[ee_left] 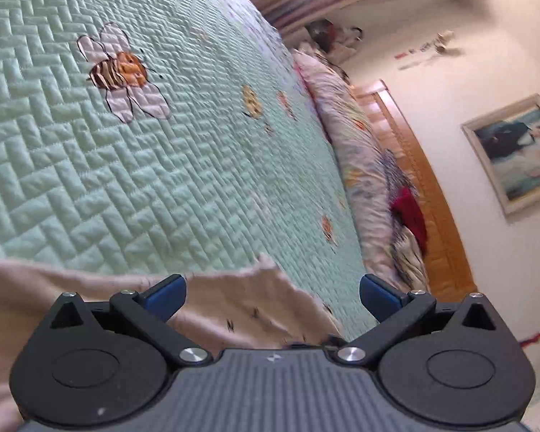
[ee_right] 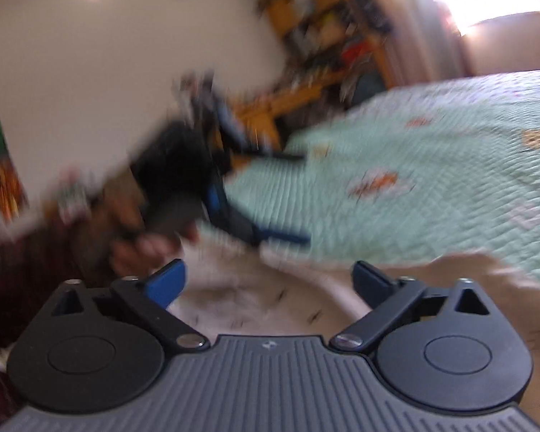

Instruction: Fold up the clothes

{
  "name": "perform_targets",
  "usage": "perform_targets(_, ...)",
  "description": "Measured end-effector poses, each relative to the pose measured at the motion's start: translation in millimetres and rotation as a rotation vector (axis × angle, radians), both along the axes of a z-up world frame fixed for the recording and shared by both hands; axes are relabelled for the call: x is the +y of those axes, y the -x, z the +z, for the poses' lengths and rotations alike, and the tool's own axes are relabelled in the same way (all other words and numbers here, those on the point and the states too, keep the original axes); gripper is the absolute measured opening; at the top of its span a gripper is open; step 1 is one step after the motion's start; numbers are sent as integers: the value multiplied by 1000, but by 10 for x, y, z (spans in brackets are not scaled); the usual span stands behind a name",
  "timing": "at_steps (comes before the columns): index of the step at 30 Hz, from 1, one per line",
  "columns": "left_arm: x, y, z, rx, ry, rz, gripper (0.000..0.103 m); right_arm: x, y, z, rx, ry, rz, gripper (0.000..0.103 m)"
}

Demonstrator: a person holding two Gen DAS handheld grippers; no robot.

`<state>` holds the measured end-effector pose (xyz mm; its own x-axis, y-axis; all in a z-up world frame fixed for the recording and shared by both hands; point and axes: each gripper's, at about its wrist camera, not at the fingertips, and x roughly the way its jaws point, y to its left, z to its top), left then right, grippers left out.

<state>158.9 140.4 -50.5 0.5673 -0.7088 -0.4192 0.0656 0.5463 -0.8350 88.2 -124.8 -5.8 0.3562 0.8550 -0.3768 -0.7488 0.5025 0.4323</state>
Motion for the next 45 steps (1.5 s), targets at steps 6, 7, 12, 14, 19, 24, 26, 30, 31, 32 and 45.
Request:
perform_targets(6, 31, 8, -424, 127, 8, 44, 102, 504, 216, -229, 118, 265, 67, 26)
perform_targets(7, 51, 20, -442, 119, 26, 60, 102, 501, 279, -252, 122, 286, 64, 26)
perform_targets(12, 83, 121, -286, 73, 22, 105, 102, 362, 502, -160, 102, 301, 13, 27)
perform_targets(14, 41, 256, -168, 30, 36, 70, 102, 310, 505, -64, 71, 265, -29, 28)
perform_targets(19, -89, 658, -380, 108, 22, 57, 102, 268, 370, -265, 177, 303, -15, 45)
perform_targets(24, -49, 973, -503, 37, 77, 145, 102, 55, 230, -114, 173, 171, -121, 40)
perform_targets(26, -96, 980, -477, 47, 46, 141, 102, 16, 66, -38, 164, 145, -176, 29)
perform_targets(30, -236, 970, -422, 57, -41, 143, 102, 80, -400, -74, 276, -1, -208, 20)
perform_targets(31, -260, 968, -413, 57, -57, 141, 102, 136, -504, -122, 317, -13, -198, 19)
perform_targets(32, -281, 966, -405, 57, -69, 138, 102, 206, -604, -181, 360, -12, -180, 19)
perform_targets(45, -260, 1027, -454, 55, -110, 127, 102, 310, -859, -391, 361, 8, -224, 7)
